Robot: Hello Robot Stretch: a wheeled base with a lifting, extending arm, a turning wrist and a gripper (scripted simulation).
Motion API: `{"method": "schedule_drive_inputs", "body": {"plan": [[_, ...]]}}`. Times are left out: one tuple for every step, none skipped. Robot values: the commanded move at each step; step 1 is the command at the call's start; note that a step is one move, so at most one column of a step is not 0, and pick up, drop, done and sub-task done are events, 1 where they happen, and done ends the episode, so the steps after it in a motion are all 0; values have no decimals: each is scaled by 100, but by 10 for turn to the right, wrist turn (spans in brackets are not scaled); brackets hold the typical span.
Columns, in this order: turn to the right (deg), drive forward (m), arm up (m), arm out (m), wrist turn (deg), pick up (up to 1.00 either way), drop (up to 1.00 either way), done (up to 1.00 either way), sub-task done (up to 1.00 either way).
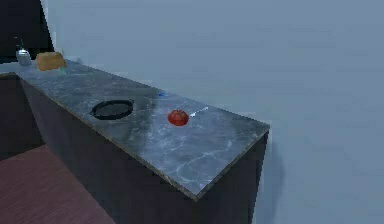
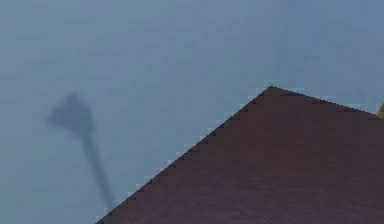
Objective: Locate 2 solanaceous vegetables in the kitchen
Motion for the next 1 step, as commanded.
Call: {"method": "schedule_drive_inputs", "body": {"plan": [[0,0,0,0,0,0,0,100,0]]}}
